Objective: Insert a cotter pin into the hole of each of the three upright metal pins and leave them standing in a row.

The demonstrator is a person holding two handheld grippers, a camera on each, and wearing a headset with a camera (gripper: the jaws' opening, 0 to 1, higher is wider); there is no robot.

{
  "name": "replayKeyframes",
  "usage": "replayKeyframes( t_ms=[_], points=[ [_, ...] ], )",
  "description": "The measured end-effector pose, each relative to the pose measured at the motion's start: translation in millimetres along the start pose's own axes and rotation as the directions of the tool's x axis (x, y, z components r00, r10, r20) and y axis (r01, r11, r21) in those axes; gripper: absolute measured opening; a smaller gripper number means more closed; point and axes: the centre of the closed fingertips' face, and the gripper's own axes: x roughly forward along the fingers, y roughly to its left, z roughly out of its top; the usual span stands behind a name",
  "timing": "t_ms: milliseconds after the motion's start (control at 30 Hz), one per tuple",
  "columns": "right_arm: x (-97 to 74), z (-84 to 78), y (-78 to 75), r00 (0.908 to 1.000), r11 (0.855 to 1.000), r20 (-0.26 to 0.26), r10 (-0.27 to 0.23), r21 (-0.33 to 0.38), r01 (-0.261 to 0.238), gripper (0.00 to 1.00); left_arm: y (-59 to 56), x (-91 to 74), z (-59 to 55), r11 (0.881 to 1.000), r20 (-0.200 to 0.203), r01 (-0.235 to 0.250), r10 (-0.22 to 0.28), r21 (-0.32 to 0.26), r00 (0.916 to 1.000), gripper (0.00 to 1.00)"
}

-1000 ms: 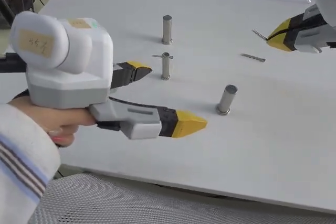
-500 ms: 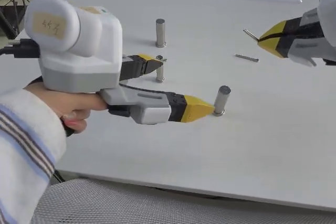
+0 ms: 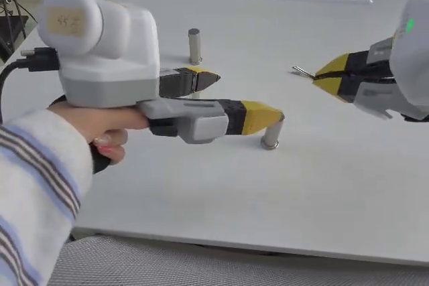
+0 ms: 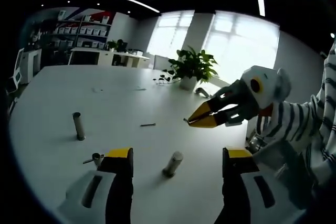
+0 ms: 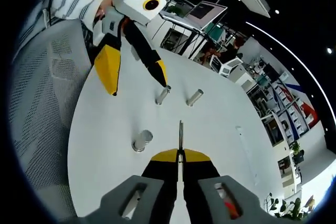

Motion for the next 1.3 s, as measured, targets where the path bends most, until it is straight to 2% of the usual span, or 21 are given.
replayKeyframes(
  t_ms=[267, 400, 467, 567, 667, 867, 1033, 1200, 1300],
  points=[
    [4.0, 14.6, 21.5, 0.9994, 0.997, 0.020, 0.027, -0.068, -0.026, 0.00, -5.0, 10.2, 1.6, 0.999, 0.011, 0.022, -0.022, -0.032, 0.9997, 0.61],
    [5.1, 22.5, 28.3, 0.9988, 0.994, 0.030, 0.040, -0.099, -0.037, 0.00, -8.2, 12.3, 3.2, 0.997, 0.025, 0.043, -0.041, -0.059, 0.9988, 0.49],
    [5.9, 25.4, 29.4, 0.9988, 0.992, 0.030, 0.039, -0.117, -0.036, 0.00, -11.2, 13.2, 3.2, 0.993, 0.028, 0.065, -0.062, -0.100, 0.9977, 0.43],
    [6.8, 28.1, 30.7, 0.9985, 0.991, 0.033, 0.044, -0.130, -0.039, 0.00, -11.3, 13.8, 2.7, 0.992, 0.030, 0.067, -0.065, -0.104, 0.9975, 0.36],
    [7.2, 31.3, 33.8, 0.9981, 0.988, 0.035, 0.050, -0.144, -0.045, 0.00, -14.0, 14.3, 2.1, 0.987, 0.033, 0.083, -0.079, -0.135, 0.9963, 0.26],
    [7.5, 34.5, 37.4, 0.9975, 0.985, 0.036, 0.060, -0.162, -0.053, 0.00, -16.2, 15.7, -2.3, 0.982, 0.026, 0.098, -0.095, -0.164, 0.9952, 0.13],
    [7.5, 37.5, 39.8, 0.9971, 0.984, 0.038, 0.066, -0.169, -0.059, 0.00, -15.3, 17.3, -7.8, 0.979, 0.013, 0.088, -0.087, -0.182, 0.9961, 0.12],
    [8.9, 39.5, 43.8, 0.9963, 0.982, 0.037, 0.078, -0.175, -0.071, 0.00, -15.0, 17.2, -9.3, 0.977, 0.016, 0.089, -0.088, -0.196, 0.9960, 0.06],
    [10.0, 40.5, 44.9, 0.9962, 0.981, 0.036, 0.080, -0.179, -0.072, 0.00, -14.5, 17.3, -12.8, 0.976, 0.000, 0.087, -0.089, -0.200, 0.9960, 0.03]
  ],
)
